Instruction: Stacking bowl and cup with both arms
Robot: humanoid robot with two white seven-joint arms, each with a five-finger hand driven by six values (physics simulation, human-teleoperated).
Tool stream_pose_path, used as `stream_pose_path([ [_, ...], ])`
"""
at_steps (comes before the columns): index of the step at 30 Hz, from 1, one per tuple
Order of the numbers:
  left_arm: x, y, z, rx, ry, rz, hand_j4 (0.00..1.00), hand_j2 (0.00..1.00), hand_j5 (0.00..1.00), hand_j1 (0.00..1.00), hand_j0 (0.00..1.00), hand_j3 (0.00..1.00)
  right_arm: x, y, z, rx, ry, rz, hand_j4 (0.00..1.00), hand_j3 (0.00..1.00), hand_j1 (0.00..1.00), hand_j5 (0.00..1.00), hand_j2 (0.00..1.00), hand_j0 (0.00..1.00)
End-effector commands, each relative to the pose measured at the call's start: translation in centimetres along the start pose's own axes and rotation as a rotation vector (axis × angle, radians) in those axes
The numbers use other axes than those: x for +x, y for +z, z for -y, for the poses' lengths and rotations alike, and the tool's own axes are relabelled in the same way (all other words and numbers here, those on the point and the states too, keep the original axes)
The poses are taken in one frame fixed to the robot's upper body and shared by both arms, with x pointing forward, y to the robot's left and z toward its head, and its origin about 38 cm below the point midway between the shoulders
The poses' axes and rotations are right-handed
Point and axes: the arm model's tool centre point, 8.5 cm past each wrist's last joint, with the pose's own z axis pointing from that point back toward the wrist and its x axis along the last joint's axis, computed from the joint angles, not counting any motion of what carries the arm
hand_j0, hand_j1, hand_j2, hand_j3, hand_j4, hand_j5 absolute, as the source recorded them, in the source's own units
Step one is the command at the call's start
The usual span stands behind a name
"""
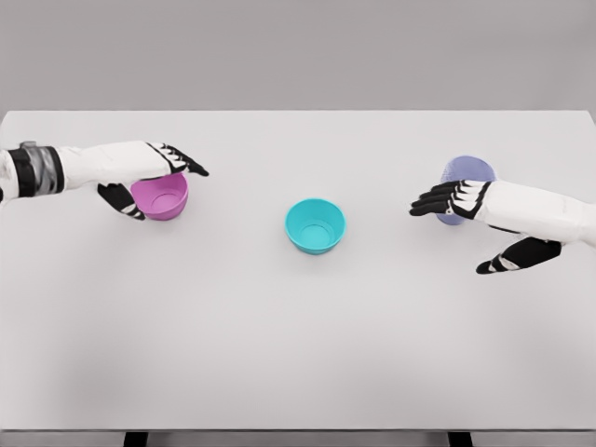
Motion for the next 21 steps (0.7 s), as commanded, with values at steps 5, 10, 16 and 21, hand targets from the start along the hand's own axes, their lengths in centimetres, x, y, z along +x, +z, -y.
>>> stream_pose_path([
  [5,0.8,0.0,-1.3,0.03,0.022,-0.029,1.0,1.0,1.0,1.0,1.0,1.0,0.0,2.1,2.7,-0.071,0.052,-0.046,1.0,1.0,1.0,1.0,1.0,1.0],
  [10,-0.9,1.1,-1.5,0.042,0.182,-0.221,1.0,1.0,1.0,1.0,1.0,1.0,0.0,1.9,2.3,-0.064,0.043,-0.044,1.0,1.0,1.0,1.0,1.0,1.0],
  [16,-1.2,1.6,-0.1,0.002,0.265,-0.347,1.0,1.0,1.0,1.0,1.0,1.0,-0.2,2.1,1.7,-0.053,0.032,-0.051,1.0,1.0,1.0,1.0,1.0,1.0],
  [21,-1.3,0.8,0.9,-0.028,0.299,-0.385,1.0,1.0,1.0,1.0,1.0,1.0,-0.2,2.0,1.6,-0.055,0.03,-0.049,1.0,1.0,1.0,1.0,1.0,1.0],
])
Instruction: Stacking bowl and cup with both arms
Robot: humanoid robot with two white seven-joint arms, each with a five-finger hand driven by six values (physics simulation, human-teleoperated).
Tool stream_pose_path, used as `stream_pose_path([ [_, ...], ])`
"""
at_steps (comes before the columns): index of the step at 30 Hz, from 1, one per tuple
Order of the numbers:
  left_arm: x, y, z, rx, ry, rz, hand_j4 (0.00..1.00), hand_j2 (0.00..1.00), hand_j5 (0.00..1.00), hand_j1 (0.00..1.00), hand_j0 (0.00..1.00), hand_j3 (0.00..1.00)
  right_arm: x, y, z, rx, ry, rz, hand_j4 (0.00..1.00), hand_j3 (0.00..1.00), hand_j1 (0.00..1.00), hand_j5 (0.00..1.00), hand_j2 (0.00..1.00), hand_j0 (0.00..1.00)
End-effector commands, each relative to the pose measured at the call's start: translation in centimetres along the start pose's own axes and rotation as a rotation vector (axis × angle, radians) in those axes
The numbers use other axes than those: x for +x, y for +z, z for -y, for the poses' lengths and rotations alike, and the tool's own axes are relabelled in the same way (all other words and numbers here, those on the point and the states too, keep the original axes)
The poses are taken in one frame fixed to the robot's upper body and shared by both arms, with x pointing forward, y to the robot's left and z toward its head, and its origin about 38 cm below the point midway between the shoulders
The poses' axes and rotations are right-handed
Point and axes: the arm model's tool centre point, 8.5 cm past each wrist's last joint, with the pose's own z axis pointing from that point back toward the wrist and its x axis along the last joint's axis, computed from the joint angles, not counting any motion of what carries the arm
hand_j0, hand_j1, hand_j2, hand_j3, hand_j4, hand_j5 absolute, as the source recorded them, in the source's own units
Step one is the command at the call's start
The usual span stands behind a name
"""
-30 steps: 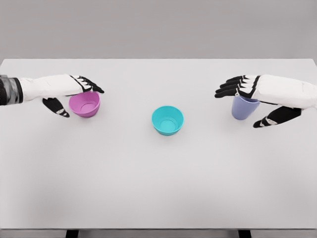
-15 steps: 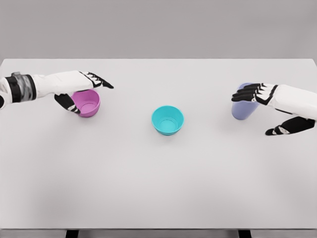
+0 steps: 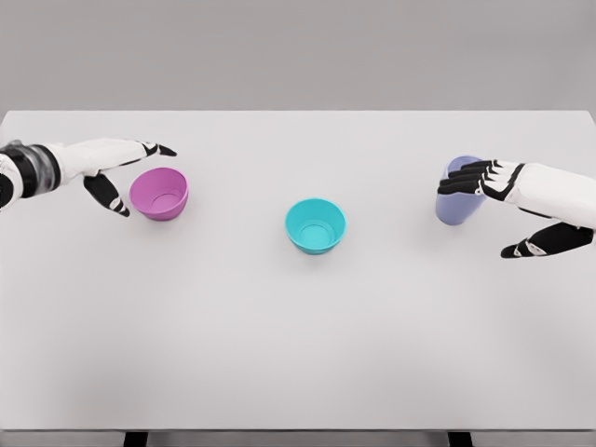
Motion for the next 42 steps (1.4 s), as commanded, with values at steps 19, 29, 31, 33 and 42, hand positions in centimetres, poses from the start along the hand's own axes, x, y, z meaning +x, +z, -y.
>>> stream_pose_path([
  [19,1.0,-2.0,1.1,-0.031,0.034,-0.038,0.98,0.98,0.98,0.98,0.98,0.98,-0.1,0.1,-0.2,-0.004,-0.015,-0.004,1.0,1.0,1.0,1.0,1.0,1.0],
  [29,1.5,-2.3,1.1,-0.031,0.033,-0.026,0.98,0.98,0.98,0.98,0.98,0.98,-0.2,0.2,-0.3,-0.002,-0.017,-0.007,1.0,1.0,1.0,1.0,1.0,1.0],
  [31,1.6,-2.4,1.1,-0.031,0.033,-0.025,0.98,0.98,0.98,0.98,0.98,0.98,-0.2,0.2,-0.4,-0.003,-0.018,-0.006,1.0,1.0,1.0,1.0,1.0,1.0],
  [33,1.6,-2.5,1.4,-0.039,0.031,-0.025,0.98,0.98,0.98,0.98,0.98,0.98,-0.2,0.2,-0.4,-0.003,-0.018,-0.006,1.0,1.0,1.0,1.0,1.0,1.0],
  [42,1.7,-2.6,1.5,-0.042,0.029,-0.023,0.98,0.98,0.98,0.98,0.98,0.98,-0.2,0.2,-0.3,-0.002,-0.017,-0.007,1.0,1.0,1.0,1.0,1.0,1.0],
])
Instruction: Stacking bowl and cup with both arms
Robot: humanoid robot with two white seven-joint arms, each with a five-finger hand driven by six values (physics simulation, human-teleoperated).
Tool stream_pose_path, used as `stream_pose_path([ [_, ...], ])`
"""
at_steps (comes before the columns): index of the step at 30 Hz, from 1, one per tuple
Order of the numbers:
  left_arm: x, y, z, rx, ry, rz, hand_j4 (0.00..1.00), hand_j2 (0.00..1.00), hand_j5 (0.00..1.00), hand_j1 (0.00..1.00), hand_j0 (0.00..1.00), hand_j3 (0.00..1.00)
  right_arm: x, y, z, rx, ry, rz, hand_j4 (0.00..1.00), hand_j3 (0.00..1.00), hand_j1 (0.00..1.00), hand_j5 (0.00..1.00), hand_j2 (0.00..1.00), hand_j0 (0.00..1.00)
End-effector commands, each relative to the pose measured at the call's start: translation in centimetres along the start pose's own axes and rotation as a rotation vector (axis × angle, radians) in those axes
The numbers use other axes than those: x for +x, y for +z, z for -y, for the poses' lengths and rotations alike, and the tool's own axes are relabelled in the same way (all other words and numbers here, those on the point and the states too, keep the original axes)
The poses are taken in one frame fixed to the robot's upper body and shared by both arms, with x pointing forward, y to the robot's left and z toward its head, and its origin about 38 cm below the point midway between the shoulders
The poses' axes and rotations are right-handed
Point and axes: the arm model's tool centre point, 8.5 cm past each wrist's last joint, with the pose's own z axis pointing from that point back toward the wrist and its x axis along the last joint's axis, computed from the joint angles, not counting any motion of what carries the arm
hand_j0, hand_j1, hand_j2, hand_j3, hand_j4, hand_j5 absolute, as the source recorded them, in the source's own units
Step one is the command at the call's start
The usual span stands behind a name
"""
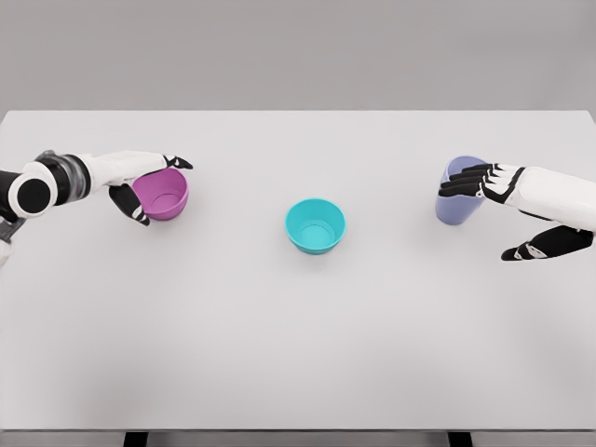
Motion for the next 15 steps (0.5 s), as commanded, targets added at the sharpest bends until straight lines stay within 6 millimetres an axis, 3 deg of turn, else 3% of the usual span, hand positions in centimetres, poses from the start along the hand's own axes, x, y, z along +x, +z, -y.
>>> stream_pose_path([
  [1,-0.01,0.01,0.0,0.0,0.0,0.0,0.98,0.98,0.98,0.98,0.98,0.98,0.01,0.03,0.08,-0.004,-0.006,0.0,1.0,1.0,1.0,1.0,1.0,1.0],
  [8,0.29,-0.25,0.12,-0.001,0.003,0.008,0.95,0.95,0.95,0.95,0.95,0.95,0.01,0.03,0.08,-0.004,-0.006,0.0,1.0,1.0,1.0,1.0,1.0,1.0],
  [15,0.27,-0.27,0.19,-0.003,0.005,0.007,0.79,0.79,0.79,0.79,0.79,0.79,0.01,0.01,0.06,-0.005,-0.007,0.001,1.0,1.0,1.0,1.0,1.0,1.0],
])
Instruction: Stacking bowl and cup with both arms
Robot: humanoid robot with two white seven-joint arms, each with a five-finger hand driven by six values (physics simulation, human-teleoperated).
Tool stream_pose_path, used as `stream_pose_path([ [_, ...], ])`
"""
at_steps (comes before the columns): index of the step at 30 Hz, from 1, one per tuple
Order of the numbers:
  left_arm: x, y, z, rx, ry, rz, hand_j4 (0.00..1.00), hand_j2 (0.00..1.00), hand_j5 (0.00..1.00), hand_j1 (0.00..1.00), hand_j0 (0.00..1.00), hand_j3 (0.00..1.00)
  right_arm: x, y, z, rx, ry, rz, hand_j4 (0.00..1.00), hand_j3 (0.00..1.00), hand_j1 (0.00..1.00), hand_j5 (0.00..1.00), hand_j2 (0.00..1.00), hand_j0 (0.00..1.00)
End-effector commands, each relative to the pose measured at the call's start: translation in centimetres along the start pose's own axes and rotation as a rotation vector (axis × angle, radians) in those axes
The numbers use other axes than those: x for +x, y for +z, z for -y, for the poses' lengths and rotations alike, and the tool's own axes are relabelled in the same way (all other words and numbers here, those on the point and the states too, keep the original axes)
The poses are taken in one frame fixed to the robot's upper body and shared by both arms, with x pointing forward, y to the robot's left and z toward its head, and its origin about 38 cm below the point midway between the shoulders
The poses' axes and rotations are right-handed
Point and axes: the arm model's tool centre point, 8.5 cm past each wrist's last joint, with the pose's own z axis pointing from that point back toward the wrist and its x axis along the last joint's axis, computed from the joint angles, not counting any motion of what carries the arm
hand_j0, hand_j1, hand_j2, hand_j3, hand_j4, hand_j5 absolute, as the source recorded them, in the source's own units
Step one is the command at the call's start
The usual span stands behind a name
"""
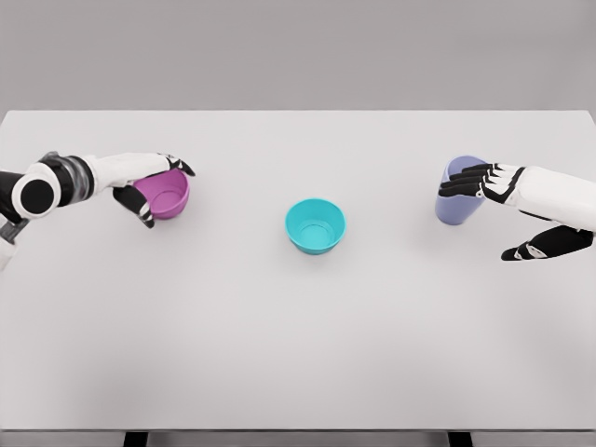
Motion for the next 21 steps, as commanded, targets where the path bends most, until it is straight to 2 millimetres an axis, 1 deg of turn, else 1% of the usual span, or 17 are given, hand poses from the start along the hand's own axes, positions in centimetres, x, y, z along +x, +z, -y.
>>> stream_pose_path([
  [1,0.0,0.0,0.0,0.004,-0.003,-0.001,0.77,0.77,0.77,0.77,0.77,0.77,0.0,0.0,0.0,-0.005,-0.007,0.0,1.0,1.0,1.0,1.0,1.0,1.0],
  [4,0.1,0.0,-0.1,0.006,-0.002,0.001,0.74,0.74,0.74,0.74,0.74,0.74,0.0,0.0,0.0,-0.005,-0.007,0.0,1.0,1.0,1.0,1.0,1.0,1.0],
  [11,0.8,0.4,-0.7,0.023,-0.01,0.025,0.69,0.69,0.69,0.69,0.69,0.69,-0.1,0.1,0.0,-0.004,-0.01,-0.002,1.0,1.0,1.0,1.0,1.0,1.0],
  [13,1.5,0.7,-1.0,0.031,-0.025,0.041,0.67,0.67,0.67,0.67,0.67,0.67,-0.1,0.1,0.0,-0.004,-0.01,-0.002,1.0,1.0,1.0,1.0,1.0,1.0],
  [17,2.0,1.0,-1.5,0.043,-0.04,0.058,0.65,0.65,0.65,0.65,0.65,0.65,-0.1,0.1,-0.1,-0.003,-0.01,-0.003,1.0,1.0,1.0,1.0,1.0,1.0],
  [19,2.8,1.2,-1.8,0.053,-0.055,0.075,0.63,0.63,0.63,0.63,0.63,0.63,-0.1,0.1,-0.1,-0.003,-0.01,-0.003,1.0,1.0,1.0,1.0,1.0,1.0],
  [21,3.1,1.3,-2.0,0.057,-0.063,0.082,0.62,0.62,0.62,0.62,0.62,0.62,-0.1,0.1,-0.1,-0.003,-0.01,-0.003,1.0,1.0,1.0,1.0,1.0,1.0],
])
